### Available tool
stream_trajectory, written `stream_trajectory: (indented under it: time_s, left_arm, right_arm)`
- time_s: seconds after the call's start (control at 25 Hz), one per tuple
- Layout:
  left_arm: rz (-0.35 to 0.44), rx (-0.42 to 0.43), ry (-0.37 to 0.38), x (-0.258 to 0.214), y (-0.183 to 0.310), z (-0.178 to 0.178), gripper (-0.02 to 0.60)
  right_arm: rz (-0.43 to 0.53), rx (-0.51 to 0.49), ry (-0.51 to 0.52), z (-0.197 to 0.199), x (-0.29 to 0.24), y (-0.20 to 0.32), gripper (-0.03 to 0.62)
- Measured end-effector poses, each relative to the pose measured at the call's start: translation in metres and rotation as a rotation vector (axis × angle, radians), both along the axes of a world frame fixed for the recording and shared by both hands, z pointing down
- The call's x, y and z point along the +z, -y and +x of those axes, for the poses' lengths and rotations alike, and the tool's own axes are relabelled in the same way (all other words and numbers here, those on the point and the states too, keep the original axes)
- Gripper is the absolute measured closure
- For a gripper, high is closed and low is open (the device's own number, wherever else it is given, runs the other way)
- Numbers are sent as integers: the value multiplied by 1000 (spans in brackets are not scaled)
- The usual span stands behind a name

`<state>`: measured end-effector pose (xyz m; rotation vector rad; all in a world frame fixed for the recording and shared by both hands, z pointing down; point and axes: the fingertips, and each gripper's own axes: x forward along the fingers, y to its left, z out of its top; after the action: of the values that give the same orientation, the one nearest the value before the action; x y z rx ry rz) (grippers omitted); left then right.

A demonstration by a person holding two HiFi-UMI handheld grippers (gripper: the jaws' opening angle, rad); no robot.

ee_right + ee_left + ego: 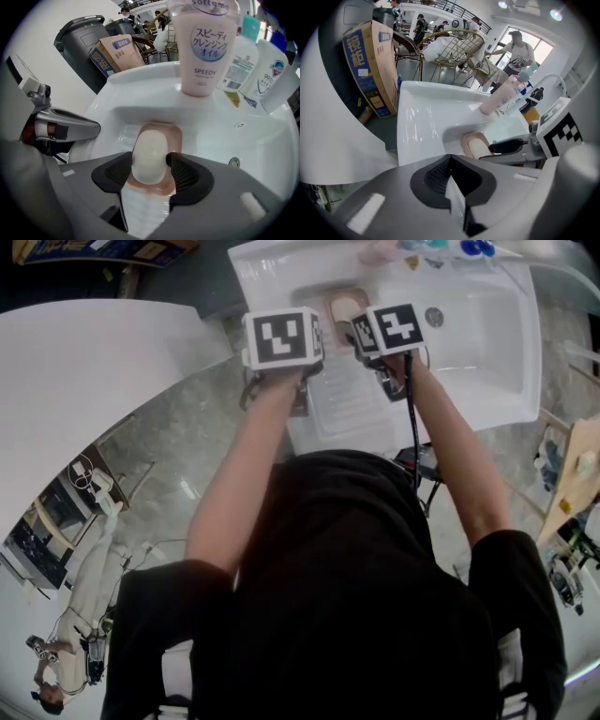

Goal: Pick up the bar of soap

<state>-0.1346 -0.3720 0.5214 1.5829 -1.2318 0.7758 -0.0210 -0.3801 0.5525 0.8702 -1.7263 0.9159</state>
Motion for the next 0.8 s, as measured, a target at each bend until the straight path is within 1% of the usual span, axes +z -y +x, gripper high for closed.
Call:
stream_trajectory:
  time_s: [0.16,0.32,0.4,0.48,0.56,0.68,0.8]
  left_arm:
    - [2,-3,-4,-2,0,-2,583]
    - [-14,-10,-10,1,-2,-4,583]
    - [-7,-11,-14,-1,-1,-4,583]
    - [4,-8,-14,-2,1,-3,583]
    - [11,-6,-1,-2,2,-5,583]
    - [14,-2,12,-2,3,-5,583]
    - [23,-3,0,-3,3,-3,583]
  right_arm:
    - [-8,-37,-54,-4,3,-2,298]
    - [-47,-18,-45,-6,7,-1,293]
    - [-47,-10,-60,0,6,-1,295]
    - [-39,7,-66,5,3,0,306]
    - [-20,8,-83,9,0,3,341]
    - [4,-52,-130,14,1,4,335]
    - [-9,-78,-132,14,6,2,326]
